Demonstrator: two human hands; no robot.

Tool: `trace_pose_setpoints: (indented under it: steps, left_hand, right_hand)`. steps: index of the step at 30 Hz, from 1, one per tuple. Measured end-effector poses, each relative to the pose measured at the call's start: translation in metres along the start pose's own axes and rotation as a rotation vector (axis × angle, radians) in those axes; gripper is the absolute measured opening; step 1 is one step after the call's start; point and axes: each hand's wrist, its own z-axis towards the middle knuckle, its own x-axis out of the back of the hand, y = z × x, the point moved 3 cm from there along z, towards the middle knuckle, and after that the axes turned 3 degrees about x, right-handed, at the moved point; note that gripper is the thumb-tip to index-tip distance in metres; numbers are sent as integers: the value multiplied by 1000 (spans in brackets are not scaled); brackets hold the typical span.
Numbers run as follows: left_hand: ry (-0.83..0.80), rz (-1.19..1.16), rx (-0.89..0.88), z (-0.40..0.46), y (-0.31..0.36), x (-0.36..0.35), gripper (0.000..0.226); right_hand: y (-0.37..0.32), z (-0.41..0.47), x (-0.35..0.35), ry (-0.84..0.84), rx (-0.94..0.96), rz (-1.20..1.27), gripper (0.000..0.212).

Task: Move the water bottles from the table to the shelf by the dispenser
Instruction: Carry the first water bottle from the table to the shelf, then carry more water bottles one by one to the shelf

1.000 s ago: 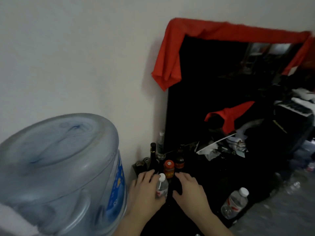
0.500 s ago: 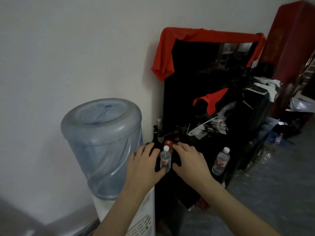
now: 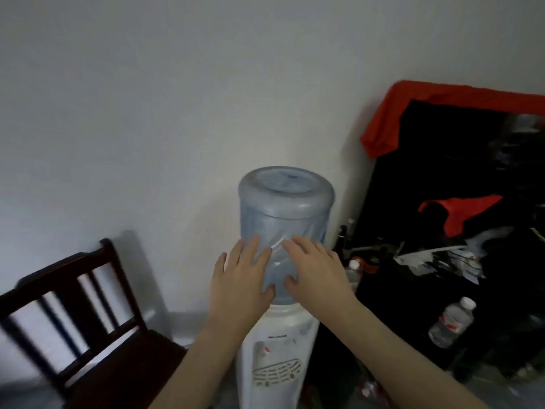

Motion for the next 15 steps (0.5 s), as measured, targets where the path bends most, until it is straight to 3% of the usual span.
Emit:
trace_pose_setpoints:
  steps: [8,15]
  left_hand:
    - [41,186,526,-122,-75,73,63]
    - [159,329,876,-282,-98,169,47]
  right_hand:
    - [-119,-8,-19,-138,456,104,63]
    - [-272,-86,-13,-176,861,244,63]
